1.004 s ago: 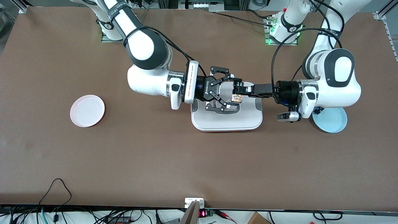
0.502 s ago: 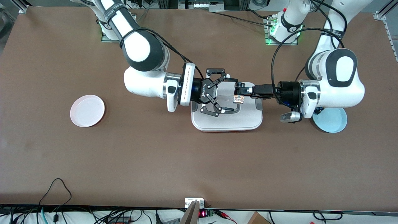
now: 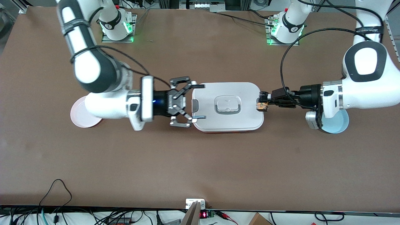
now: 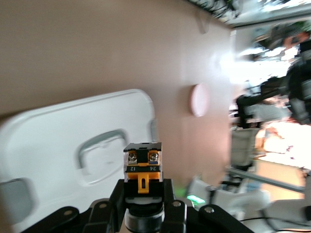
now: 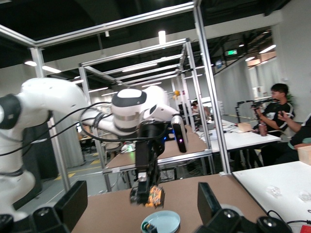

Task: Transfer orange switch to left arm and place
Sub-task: 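Lower the switch into the blue dish while the right gripper withdraws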

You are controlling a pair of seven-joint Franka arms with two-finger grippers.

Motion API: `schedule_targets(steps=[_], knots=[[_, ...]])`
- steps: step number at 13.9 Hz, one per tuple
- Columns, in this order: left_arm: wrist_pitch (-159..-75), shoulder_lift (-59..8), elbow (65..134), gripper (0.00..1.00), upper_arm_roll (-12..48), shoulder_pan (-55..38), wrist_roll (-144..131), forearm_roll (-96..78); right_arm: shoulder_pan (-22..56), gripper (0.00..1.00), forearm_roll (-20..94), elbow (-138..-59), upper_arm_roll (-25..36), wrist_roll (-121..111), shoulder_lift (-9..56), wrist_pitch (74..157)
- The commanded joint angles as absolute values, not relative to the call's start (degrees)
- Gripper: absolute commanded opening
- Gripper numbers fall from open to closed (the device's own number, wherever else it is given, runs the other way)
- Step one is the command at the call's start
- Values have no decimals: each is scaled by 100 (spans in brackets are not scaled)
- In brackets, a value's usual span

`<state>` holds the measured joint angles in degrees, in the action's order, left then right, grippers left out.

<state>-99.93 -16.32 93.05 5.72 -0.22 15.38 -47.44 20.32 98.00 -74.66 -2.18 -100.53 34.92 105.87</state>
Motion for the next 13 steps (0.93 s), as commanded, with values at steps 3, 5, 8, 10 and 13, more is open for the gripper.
schedule_targets(steps=[3,5,8,10,13], knots=[[-9879,-1696,9105,11,606,0,1975,-2326,1109,100,9053,-7392,-290,-9659,3507,8986],[-9870,-1836,9123,11,598,35,2851,-1183,775,100,8896,-7392,-290,-9650,3507,8353],[-9861,-2196,9167,11,598,464,3934,-433,239,100,8684,-7374,-290,-9642,3507,7465],[-9914,-2425,9167,11,598,658,4760,260,-16,100,8666,-7356,-281,-9642,3498,7077],[-9993,-2794,9176,11,598,975,5709,999,-289,100,8430,-7348,-281,-9607,3402,6593]])
